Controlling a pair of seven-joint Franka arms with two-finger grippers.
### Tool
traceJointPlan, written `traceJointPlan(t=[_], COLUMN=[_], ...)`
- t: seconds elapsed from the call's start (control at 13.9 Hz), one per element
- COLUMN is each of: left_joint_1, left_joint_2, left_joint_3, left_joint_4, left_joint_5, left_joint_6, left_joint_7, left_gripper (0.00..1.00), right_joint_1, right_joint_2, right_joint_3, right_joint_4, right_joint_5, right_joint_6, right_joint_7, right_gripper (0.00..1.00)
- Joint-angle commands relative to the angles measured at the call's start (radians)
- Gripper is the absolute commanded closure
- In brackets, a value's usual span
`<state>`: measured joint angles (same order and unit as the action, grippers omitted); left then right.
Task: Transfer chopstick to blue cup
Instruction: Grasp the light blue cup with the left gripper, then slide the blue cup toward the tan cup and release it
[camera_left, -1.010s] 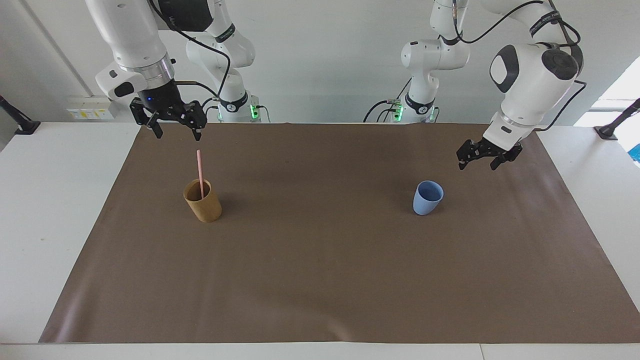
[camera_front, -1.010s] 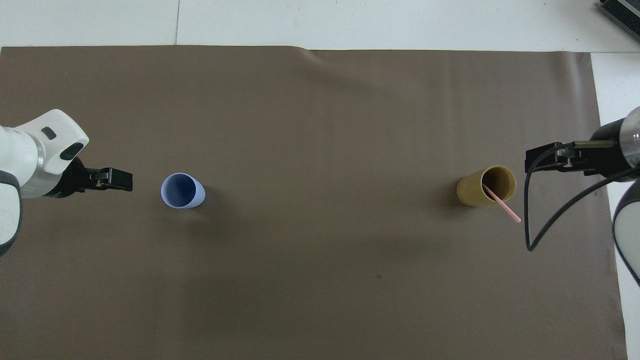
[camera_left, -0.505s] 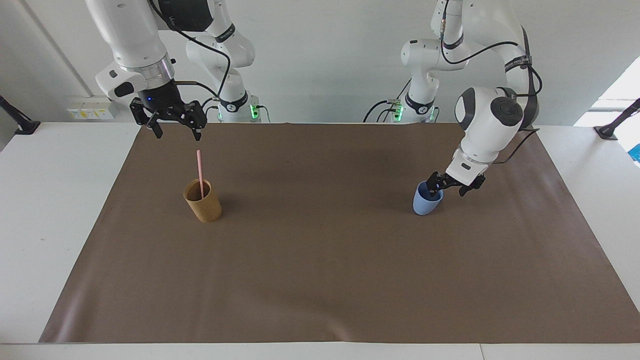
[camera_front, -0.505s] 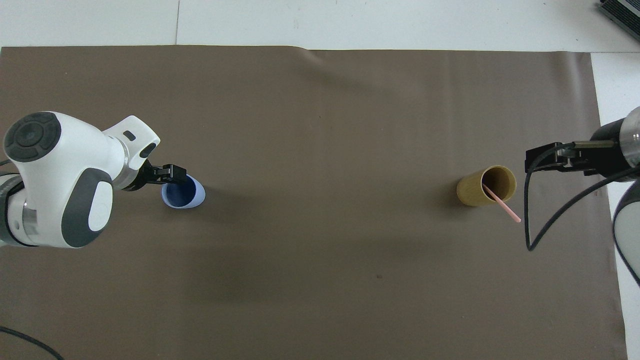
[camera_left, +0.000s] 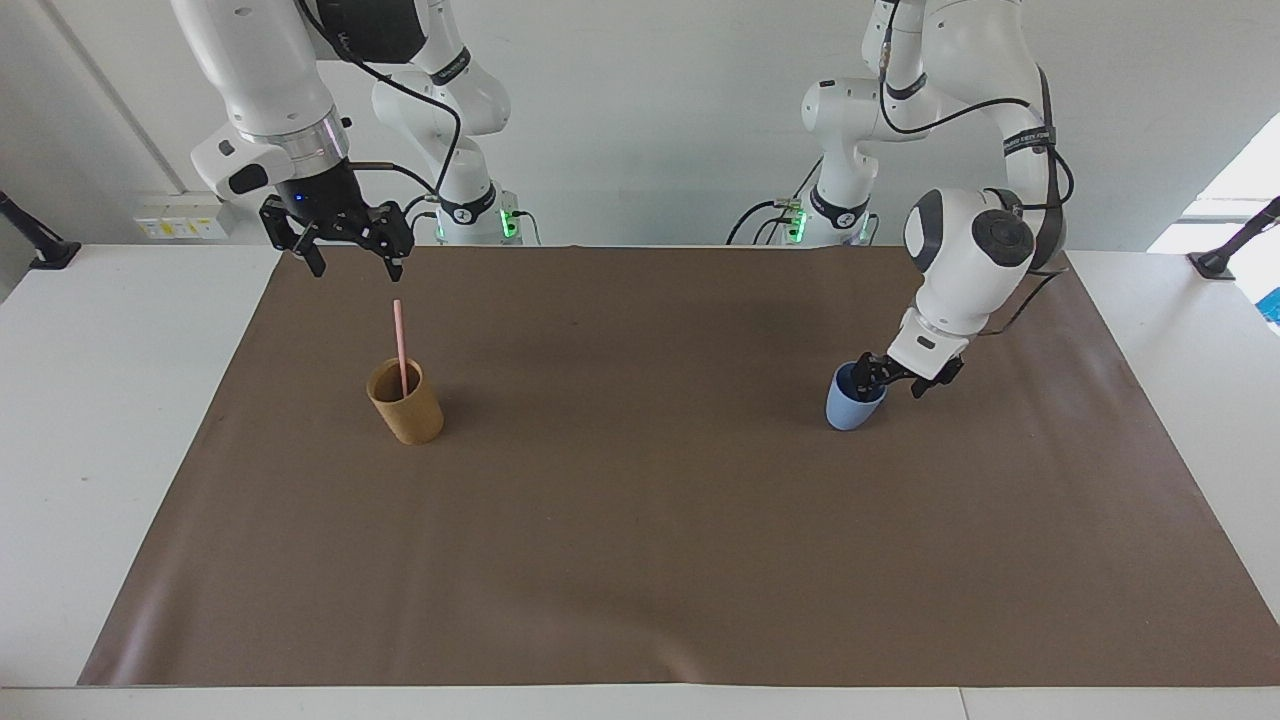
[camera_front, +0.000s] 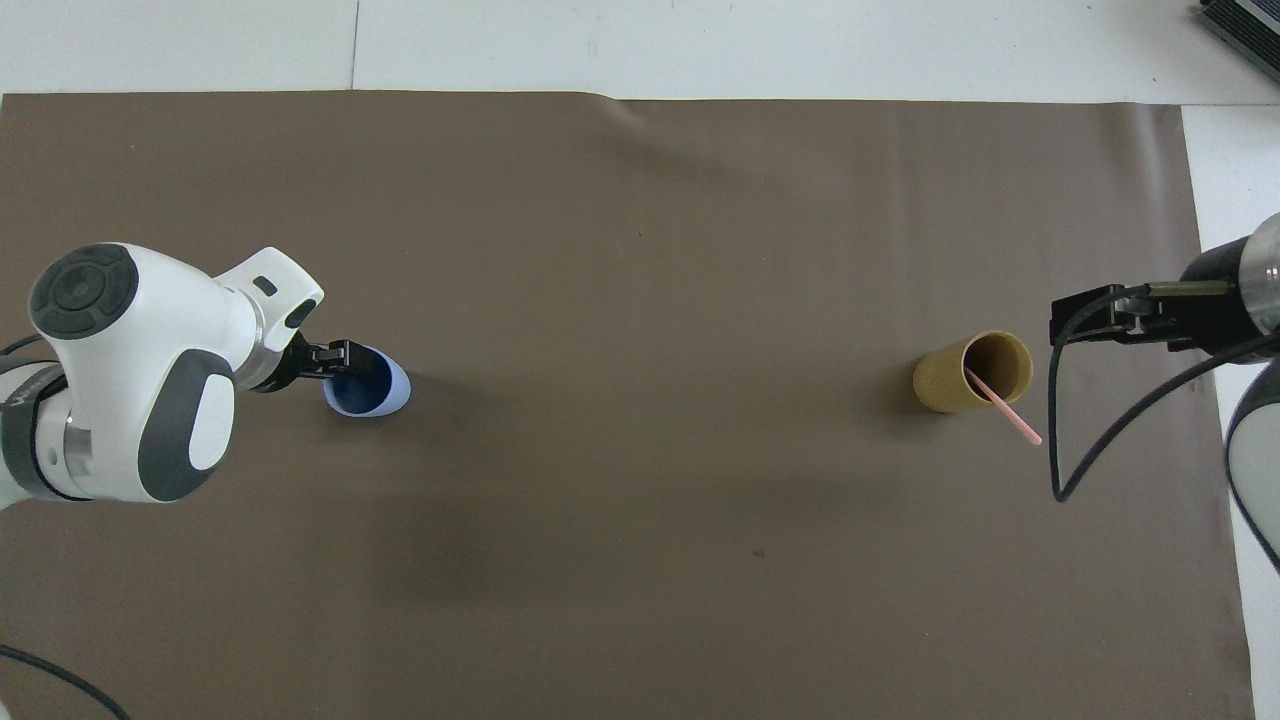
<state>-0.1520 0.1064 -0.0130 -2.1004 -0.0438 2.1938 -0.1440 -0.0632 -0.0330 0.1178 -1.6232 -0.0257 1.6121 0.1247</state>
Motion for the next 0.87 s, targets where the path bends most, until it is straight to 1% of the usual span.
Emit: traceJointPlan(t=[0.0, 0.22, 0.43, 0.51, 0.79], left_joint_1=[-0.008, -0.011, -0.017, -0.032, -0.047], left_joint_2=[-0.025, -0.021, -0.011, -0.02, -0.025], left_joint_3=[0.005, 0.005, 0.005, 0.005, 0.004], left_joint_4=[-0.03, -0.021, 0.011, 0.022, 0.189], left_joint_5=[-0.01, -0.01, -0.01, -0.01, -0.008], left_joint_6=[0.017, 0.018, 0.011, -0.008, -0.167], left_joint_7=[0.014, 0.017, 0.004, 0.004, 0.001], left_gripper=[1.0, 1.0, 1.0, 1.0, 1.0], right_joint_1=[-0.014, -0.014, -0.014, -0.014, -0.014], right_joint_2=[0.005, 0.005, 0.005, 0.005, 0.005], right_joint_3=[0.008, 0.008, 0.008, 0.008, 0.008], right_joint_4=[0.012, 0.012, 0.012, 0.012, 0.012], right_joint_5=[0.004, 0.004, 0.004, 0.004, 0.004], right_joint_6=[-0.011, -0.011, -0.011, -0.011, -0.011], right_joint_7=[0.007, 0.007, 0.007, 0.009, 0.007], right_gripper=[0.0, 0.0, 0.0, 0.0, 0.0])
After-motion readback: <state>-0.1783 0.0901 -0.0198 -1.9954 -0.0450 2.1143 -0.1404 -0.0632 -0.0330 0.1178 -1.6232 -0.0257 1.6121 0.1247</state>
